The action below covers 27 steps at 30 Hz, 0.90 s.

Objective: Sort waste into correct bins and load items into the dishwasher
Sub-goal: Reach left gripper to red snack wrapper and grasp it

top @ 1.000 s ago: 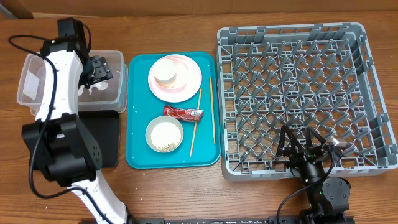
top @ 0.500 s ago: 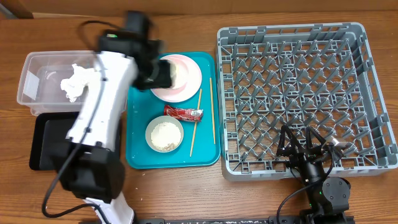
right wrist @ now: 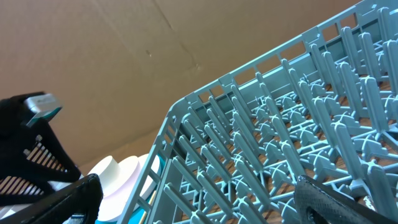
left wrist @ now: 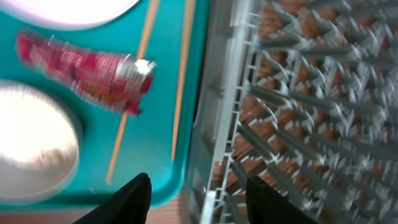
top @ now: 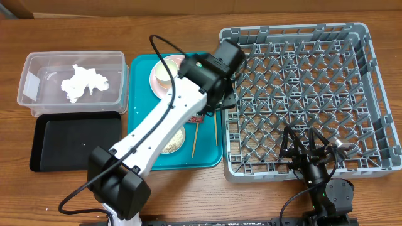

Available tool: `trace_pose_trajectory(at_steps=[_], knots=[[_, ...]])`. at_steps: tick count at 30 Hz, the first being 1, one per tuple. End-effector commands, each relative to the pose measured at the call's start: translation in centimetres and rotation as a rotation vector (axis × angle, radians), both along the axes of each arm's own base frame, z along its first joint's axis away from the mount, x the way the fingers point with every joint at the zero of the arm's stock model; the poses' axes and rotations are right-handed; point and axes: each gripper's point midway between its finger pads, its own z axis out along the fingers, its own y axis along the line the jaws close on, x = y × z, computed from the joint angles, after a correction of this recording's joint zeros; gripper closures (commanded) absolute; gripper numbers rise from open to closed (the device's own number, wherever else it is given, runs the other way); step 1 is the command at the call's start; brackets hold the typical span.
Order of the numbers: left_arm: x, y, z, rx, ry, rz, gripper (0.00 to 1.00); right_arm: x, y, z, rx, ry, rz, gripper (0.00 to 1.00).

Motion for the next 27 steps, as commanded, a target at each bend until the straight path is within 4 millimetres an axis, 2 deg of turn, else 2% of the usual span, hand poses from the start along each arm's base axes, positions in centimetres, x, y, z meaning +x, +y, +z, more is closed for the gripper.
trace_pose_trajectory(at_steps=[1, 2, 4, 7, 11, 14, 22, 27], knots=[[-0.1, 2.5, -1.0, 0.071, -0.016, 0.438, 0.48, 0.0, -0.2, -0.1, -0.002, -0.006, -0.008, 0.0], [-0.5, 3.1, -1.5, 0.079, -0.001, 0.527, 0.47, 0.0, -0.2, -0.1, -0.002, -0.006, -0.008, 0.0], [-0.8, 3.5, -3.0, 0.087, 0.018, 0.591, 0.48, 0.0, -0.2, -0.1, -0.002, -0.006, -0.008, 0.0], [-0.8, 4.0, -4.9, 0.095, 0.025, 0.611, 0.5, 0.0, -0.2, -0.1, -0.002, -0.006, -0.008, 0.0], [0.0, 5.6, -7.9, 0.085, 0.037, 0.664, 0.58, 0.0, -0.2, -0.1, -0.002, -0.006, -0.008, 0.0], [-0.3, 7.4, -9.8, 0.079, 0.096, 0.738, 0.62, 0.0, -0.2, -0.1, -0.002, -0.006, -0.008, 0.0], [-0.2, 6.7, -13.2, -0.004, 0.111, 0.736, 0.65, 0.0, -0.2, -0.1, -0.002, -0.006, -0.008, 0.0], [-0.4, 6.5, -14.1, -0.022, 0.114, 0.734, 0.65, 0.0, -0.2, -0.1, -0.002, -0.006, -0.008, 0.0]])
